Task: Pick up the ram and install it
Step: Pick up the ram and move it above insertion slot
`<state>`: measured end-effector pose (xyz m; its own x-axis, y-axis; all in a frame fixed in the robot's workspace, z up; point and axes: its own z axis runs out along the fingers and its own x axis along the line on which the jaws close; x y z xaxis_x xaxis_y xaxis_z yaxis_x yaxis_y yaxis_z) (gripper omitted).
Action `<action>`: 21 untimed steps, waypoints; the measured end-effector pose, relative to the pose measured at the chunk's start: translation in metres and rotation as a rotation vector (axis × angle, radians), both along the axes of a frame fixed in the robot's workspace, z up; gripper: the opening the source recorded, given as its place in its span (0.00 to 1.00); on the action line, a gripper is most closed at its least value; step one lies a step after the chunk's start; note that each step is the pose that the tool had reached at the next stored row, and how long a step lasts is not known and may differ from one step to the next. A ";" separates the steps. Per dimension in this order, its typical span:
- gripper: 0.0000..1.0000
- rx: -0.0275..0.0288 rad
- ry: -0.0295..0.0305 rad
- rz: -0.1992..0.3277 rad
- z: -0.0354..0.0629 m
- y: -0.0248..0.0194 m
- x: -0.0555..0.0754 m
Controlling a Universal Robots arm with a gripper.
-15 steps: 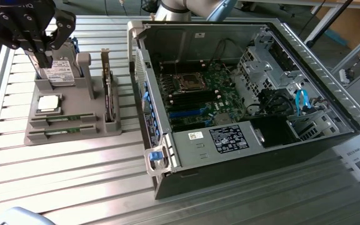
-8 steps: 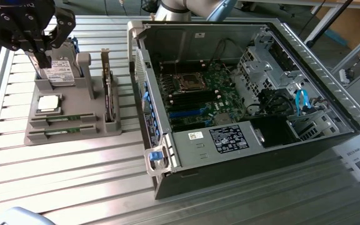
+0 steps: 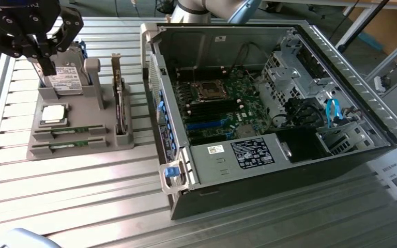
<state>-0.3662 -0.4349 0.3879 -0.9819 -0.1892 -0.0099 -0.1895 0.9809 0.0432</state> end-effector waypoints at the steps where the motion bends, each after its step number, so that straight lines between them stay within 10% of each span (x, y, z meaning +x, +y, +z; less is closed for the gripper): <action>1: 0.10 0.0000 0.0000 0.029 -0.0001 0.0000 0.000; 21: 0.10 0.0000 0.0001 0.340 -0.0012 0.0000 0.000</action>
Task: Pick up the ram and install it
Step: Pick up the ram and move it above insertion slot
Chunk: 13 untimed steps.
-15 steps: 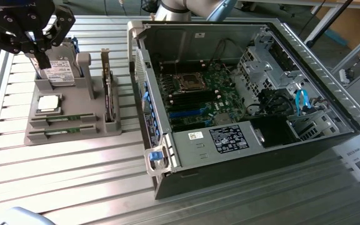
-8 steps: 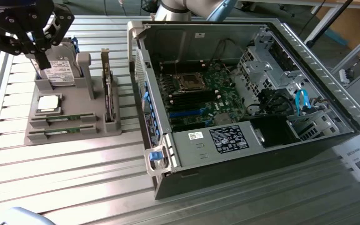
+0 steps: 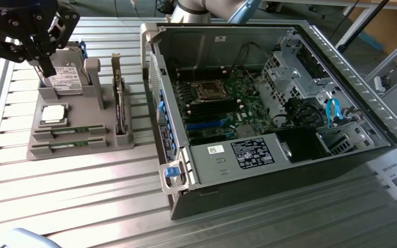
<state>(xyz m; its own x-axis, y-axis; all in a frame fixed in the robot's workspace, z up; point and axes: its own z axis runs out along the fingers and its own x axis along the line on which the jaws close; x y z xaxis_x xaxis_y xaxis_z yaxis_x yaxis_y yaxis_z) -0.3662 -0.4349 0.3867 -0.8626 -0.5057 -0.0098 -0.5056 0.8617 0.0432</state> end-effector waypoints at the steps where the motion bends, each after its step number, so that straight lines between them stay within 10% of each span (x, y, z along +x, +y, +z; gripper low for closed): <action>1: 0.10 0.0000 0.0000 0.018 0.0000 0.0000 0.000; 13: 0.10 0.0000 0.0000 0.217 -0.0003 0.0000 0.000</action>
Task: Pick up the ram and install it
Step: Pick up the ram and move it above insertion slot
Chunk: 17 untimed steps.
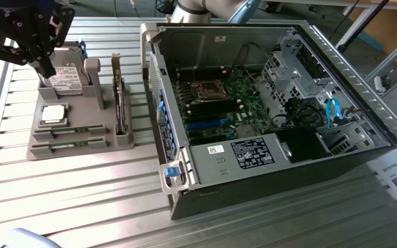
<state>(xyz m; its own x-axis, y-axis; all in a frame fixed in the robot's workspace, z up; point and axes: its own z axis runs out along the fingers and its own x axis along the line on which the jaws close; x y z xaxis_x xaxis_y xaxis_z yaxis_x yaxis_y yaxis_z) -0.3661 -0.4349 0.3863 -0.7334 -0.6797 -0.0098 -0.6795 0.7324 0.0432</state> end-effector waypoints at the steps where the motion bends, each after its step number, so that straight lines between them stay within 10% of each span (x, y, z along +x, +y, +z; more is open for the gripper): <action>1: 0.10 0.0000 0.0000 0.017 0.0000 0.0000 0.000; 17: 0.10 0.0000 0.0000 0.251 -0.0006 0.0000 0.000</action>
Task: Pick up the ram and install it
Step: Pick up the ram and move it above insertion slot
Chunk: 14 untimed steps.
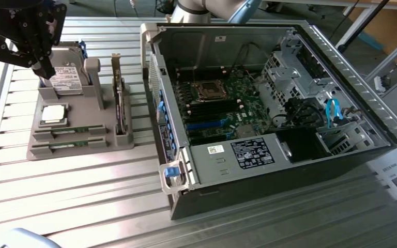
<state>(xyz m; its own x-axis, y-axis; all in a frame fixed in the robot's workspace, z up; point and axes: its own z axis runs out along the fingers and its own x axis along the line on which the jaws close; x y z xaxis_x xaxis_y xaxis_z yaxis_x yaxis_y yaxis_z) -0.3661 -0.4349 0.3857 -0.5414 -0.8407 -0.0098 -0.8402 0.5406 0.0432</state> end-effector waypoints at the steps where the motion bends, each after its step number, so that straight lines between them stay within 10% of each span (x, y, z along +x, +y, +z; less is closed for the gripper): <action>1: 0.10 0.0001 0.0000 0.013 -0.0001 0.0000 0.000; 14: 0.10 0.0001 0.0000 0.203 -0.0009 0.0000 0.000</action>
<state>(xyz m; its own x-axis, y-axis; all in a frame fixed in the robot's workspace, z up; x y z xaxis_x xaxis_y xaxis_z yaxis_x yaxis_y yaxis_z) -0.3661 -0.4349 0.3848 -0.3605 -0.9327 -0.0099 -0.9320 0.3598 0.0432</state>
